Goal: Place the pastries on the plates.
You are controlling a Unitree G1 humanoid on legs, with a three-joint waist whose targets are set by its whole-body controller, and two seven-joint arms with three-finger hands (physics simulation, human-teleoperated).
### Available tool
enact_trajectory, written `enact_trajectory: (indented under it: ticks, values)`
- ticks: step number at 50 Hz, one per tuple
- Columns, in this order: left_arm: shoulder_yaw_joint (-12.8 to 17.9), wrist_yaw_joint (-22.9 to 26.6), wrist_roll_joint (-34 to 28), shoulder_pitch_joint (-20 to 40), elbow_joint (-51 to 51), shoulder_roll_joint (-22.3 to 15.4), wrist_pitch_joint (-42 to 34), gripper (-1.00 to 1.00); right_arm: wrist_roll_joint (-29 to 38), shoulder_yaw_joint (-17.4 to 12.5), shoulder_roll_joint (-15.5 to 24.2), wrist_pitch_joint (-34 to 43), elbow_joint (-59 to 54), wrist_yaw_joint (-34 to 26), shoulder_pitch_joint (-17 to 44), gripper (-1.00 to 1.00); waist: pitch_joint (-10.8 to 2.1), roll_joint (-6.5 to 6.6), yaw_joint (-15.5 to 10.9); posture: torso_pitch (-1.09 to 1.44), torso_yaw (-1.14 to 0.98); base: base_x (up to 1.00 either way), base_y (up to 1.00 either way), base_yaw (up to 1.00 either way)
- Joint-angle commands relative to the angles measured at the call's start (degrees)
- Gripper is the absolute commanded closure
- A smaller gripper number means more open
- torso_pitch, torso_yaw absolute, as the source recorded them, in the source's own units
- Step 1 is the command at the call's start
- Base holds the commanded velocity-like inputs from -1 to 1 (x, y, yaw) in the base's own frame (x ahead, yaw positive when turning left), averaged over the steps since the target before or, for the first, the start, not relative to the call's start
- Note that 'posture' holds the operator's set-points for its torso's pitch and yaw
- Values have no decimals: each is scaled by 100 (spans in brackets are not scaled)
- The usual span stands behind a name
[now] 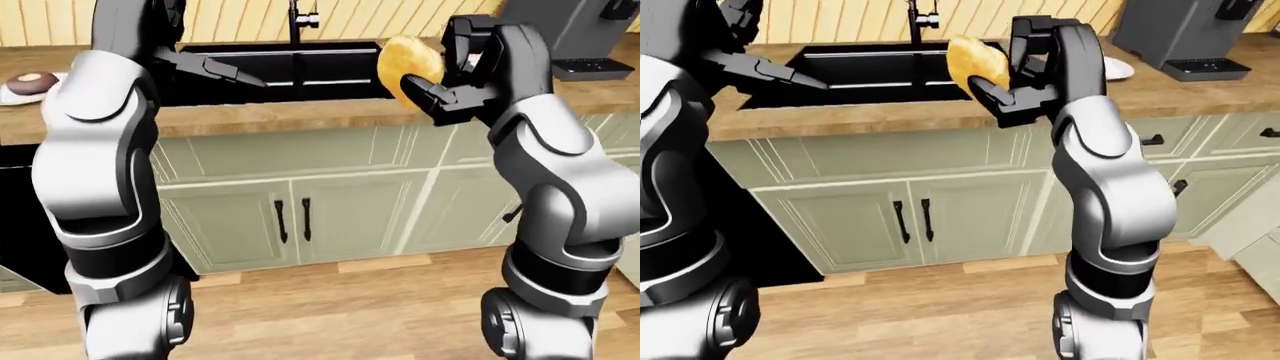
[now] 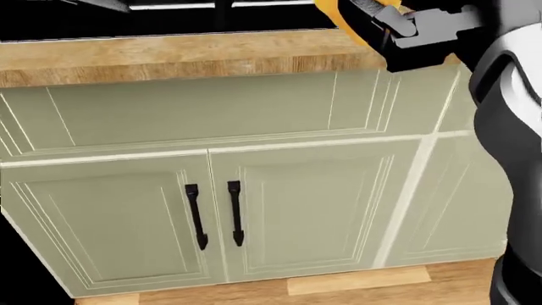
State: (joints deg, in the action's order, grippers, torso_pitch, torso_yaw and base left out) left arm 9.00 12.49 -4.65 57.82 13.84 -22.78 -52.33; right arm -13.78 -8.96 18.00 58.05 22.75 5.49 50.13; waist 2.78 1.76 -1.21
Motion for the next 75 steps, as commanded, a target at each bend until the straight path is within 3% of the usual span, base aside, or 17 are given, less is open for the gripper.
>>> enact_trajectory:
  ticks: [1,3,5,16,29,33,35,37,45,48,49,51,56,61,63,72,75]
  values:
    - [10,-1,5,190,184,-29,202,-100,77,-163,83,-231,203,76,202,100,-101,20,27,1,0,15,-53,0]
    - [9,2,1,192,192,-29,198,-100,89,-148,73,-267,216,70,154,100,-72,-165,1,1,0,15,-53,0]
    - [22,7,4,194,199,-33,186,-100,83,-171,90,-229,215,64,194,100,-200,-671,9,1,0,15,-53,0]
    - [20,11,1,202,210,-37,166,-100,90,-166,80,-219,186,88,216,100,-57,-203,38,1,0,12,-46,0]
    - [13,18,-22,198,163,-28,198,-100,92,-150,85,-222,188,66,198,100,-207,119,109,1,0,10,-40,0]
    - [13,18,-23,199,160,-27,201,-100,98,-150,81,-220,191,61,197,100,-77,-213,54,1,0,10,-34,0]
    - [13,19,-24,199,160,-27,201,-100,100,-151,80,-219,191,59,197,100,-328,-657,47,1,0,10,-34,0]
    - [13,19,-24,199,160,-27,201,-100,103,-151,78,-219,191,57,198,100,-79,-554,80,1,0,10,-34,0]
    - [13,20,-25,199,160,-26,201,-100,110,-153,75,-217,192,52,198,100,-21,-54,67,1,0,10,-34,0]
    - [13,20,-26,199,160,-26,201,-100,112,-153,74,-217,192,50,198,100,-136,335,107,1,0,10,-34,0]
    - [14,20,-26,199,160,-26,201,-100,113,-154,73,-217,192,50,198,100,-102,130,61,1,0,10,-34,0]
    - [14,20,-26,199,160,-26,201,-100,114,-154,73,-217,192,49,199,100,-154,224,92,1,0,10,-34,0]
    - [14,20,-26,199,160,-26,201,-100,116,-154,72,-216,192,47,199,100,-142,27,67,1,0,10,-34,0]
    - [4,35,-29,195,152,-22,216,-100,166,-130,8,-383,245,47,-13,100,-273,-595,-23,1,0,9,-32,0]
    - [4,36,-31,196,152,-22,216,-100,169,-131,6,-383,246,44,-13,100,-102,-539,27,1,0,9,-32,0]
    - [14,31,-33,202,156,-27,214,-100,137,-159,66,-221,179,39,214,100,-55,-49,61,1,0,10,-33,0]
    - [10,39,-42,202,194,-42,183,-100,95,-186,29,-178,216,60,209,100,-124,324,126,1,0,7,-24,0]
